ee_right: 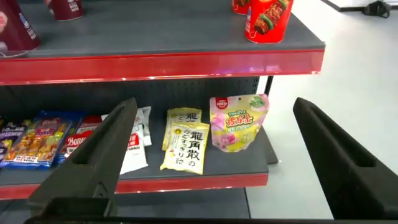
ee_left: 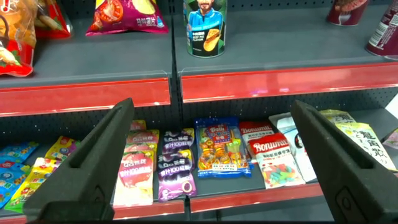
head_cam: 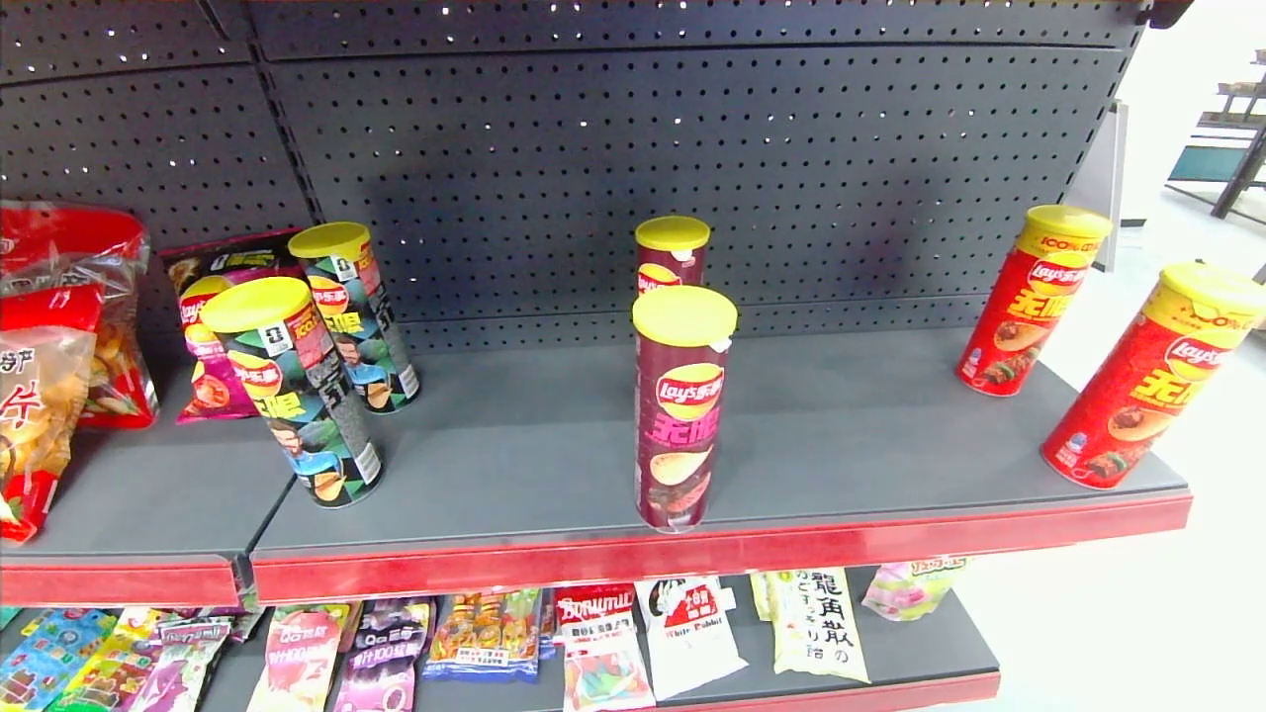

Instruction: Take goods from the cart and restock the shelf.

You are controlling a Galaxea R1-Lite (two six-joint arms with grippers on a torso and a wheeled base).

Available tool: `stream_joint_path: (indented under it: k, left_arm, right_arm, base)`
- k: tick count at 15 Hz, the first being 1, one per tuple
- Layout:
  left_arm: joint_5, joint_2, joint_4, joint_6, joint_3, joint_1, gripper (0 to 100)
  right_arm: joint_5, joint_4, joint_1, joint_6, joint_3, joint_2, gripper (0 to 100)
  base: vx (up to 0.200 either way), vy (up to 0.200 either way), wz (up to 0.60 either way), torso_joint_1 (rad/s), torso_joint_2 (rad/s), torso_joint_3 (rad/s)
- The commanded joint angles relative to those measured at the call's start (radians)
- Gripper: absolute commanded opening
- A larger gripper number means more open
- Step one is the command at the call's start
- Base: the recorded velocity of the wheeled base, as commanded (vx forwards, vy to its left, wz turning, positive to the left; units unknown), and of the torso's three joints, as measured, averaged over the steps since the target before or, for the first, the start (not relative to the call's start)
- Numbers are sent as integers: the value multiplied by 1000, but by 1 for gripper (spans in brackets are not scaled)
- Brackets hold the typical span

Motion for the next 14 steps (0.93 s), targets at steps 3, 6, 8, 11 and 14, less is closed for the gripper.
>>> stream_joint_path:
  k: [3, 6, 8, 11, 14]
  left_arm:
    - [0, -1, 0, -1, 0, 0, 100]
    - [0, -1, 1, -1, 0, 0, 100]
    - [0, -1, 0, -1, 0, 0, 100]
    - [0, -1, 1, -1, 0, 0, 100]
    - [0, -1, 0, 1, 0, 0, 100]
  right_arm:
    - [-1, 0, 0, -1, 0, -2, 100]
    - [-1, 0, 0, 1, 0, -2, 100]
    - [-1, 0, 0, 1, 0, -2, 100]
    - [-1, 0, 0, -1, 0, -2, 100]
    - [-3, 0, 0, -2, 0, -2, 100]
  base:
    - [0, 0, 0, 0, 0, 0]
    - [0, 0, 0, 0, 0, 0]
    - [0, 0, 0, 0, 0, 0]
    - [0, 0, 0, 0, 0, 0]
    - [0, 0, 0, 0, 0, 0]
